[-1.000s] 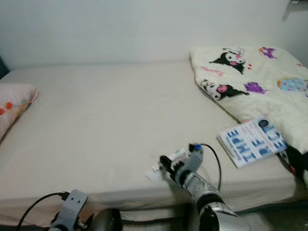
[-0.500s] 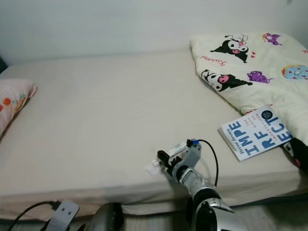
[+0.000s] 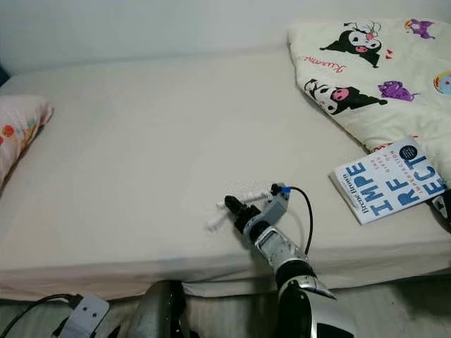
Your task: Clean up the room
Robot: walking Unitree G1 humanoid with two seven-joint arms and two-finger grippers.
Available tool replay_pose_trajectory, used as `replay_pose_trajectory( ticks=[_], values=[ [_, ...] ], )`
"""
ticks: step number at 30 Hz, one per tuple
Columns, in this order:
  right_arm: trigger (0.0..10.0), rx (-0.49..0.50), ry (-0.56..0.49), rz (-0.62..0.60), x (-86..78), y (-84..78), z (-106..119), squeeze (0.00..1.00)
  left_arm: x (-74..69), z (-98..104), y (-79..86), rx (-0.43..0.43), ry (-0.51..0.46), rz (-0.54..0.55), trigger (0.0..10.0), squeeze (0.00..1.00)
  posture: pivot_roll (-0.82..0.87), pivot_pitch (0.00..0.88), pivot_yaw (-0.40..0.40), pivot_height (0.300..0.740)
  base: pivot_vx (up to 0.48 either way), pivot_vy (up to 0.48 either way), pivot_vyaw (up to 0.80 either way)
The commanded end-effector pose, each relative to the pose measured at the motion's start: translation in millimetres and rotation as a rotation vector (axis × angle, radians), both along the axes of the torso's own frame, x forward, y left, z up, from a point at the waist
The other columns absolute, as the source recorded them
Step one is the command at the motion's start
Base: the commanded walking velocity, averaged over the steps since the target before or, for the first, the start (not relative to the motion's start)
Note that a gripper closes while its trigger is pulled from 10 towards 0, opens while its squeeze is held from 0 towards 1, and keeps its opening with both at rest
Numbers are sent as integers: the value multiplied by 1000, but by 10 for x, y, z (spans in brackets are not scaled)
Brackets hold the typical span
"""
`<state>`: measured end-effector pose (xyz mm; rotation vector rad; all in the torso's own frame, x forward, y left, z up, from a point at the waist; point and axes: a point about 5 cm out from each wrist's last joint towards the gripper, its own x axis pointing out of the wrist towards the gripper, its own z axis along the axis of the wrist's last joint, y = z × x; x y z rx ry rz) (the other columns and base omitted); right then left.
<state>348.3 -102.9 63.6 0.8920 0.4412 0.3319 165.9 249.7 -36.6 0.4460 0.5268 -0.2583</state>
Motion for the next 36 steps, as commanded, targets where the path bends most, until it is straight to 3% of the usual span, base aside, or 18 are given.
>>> replay_pose_trajectory(
  ticks=[1, 8, 14, 17, 18, 20, 21, 22, 23, 24, 25, 26, 27, 28, 29, 30, 31, 36],
  values=[
    [0, -47, 60, 6, -63, 12, -111, 0, -96, -74, -15, 6, 52, 0, 10000, 0, 200, 255, 60, 560, 0, 0, 0],
    [0, -69, 80, -42, -104, -155, -189, 0, -38, -77, -49, 2, 50, 13, 10000, 0, 183, 231, 46, 560, 0, 0, 0],
    [0, -41, 24, -89, -63, -315, -119, 0, 51, -82, -88, 3, 52, 25, 10000, 0, 154, 198, 38, 560, 0, 0, 0],
    [0, -36, -155, -21, 24, -343, 118, 0, 127, -88, -138, 3, 49, 31, 10000, 0, 141, 176, 27, 560, 0, 0, 0],
    [0, -36, -155, -21, 24, -343, 118, 0, 127, -88, -138, 3, 49, 31, 10000, 0, 141, 176, 27, 560, 0, 0, 0],
    [0, -179, -298, 64, 58, -326, 282, 0, 155, -88, -156, 2, 47, 35, 10000, 0, 134, 175, 25, 560, 0, 0, 0],
    [0, -179, -298, 64, 58, -326, 282, 0, 155, -88, -156, 2, 47, 35, 10000, 0, 134, 175, 25, 560, 0, 0, 0],
    [3725, -292, -323, 56, 88, -358, 330, 0, 163, -90, -162, 1, 47, 37, 10000, 0, 126, 173, 24, 560, 0, 0, 0],
    [10000, -423, -330, 27, 128, -417, 369, 0, 165, -94, -168, 1, 48, 39, 10000, 0, 124, 173, 23, 560, 0, 0, 0],
    [10000, -423, -330, 27, 128, -417, 369, 0, 165, -94, -168, 1, 48, 39, 10000, 0, 124, 173, 23, 560, 0, 0, 0],
    [10000, -539, -340, -18, 163, -528, 410, 0, 161, -102, -178, 0, 51, 41, 10000, 0, 122, 174, 22, 560, 0, 0, 0],
    [10000, -539, -340, -18, 163, -528, 410, 0, 161, -102, -178, 0, 51, 41, 10000, 0, 122, 174, 22, 560, 0, 0, 0],
    [10000, -605, -344, -48, 182, -605, 435, 0, 158, -109, -184, 0, 52, 42, 10000, 0, 122, 174, 22, 560, 0, 0, 0],
    [10000, -613, -411, -45, 191, -700, 525, 1000, 147, -119, -200, -4, 55, 45, 10000, 0, 122, 181, 19, 560, 0, 0, 0],
    [10000, -613, -411, -45, 191, -700, 525, 1000, 147, -119, -200, -4, 55, 45, 10000, 0, 122, 181, 19, 560, 0, 0, 0],
    [10000, -658, -520, 36, 186, -861, 653, 1000, 119, -130, -228, -18, 54, 52, 10000, 0, 126, 200, 15, 560, 0, 0, 0],
    [10000, -699, -551, 84, 179, -925, 691, 1000, 105, -135, -233, -24, 55, 57, 10000, 0, 127, 208, 16, 560, 0, 0, 0],
    [10000, -819, -629, 229, 141, -1152, 828, 1000, -29, -151, -202, -42, 59, 73, 10000, 0, 134, 258, 15, 560, 0, 0, 0]
  ],
)
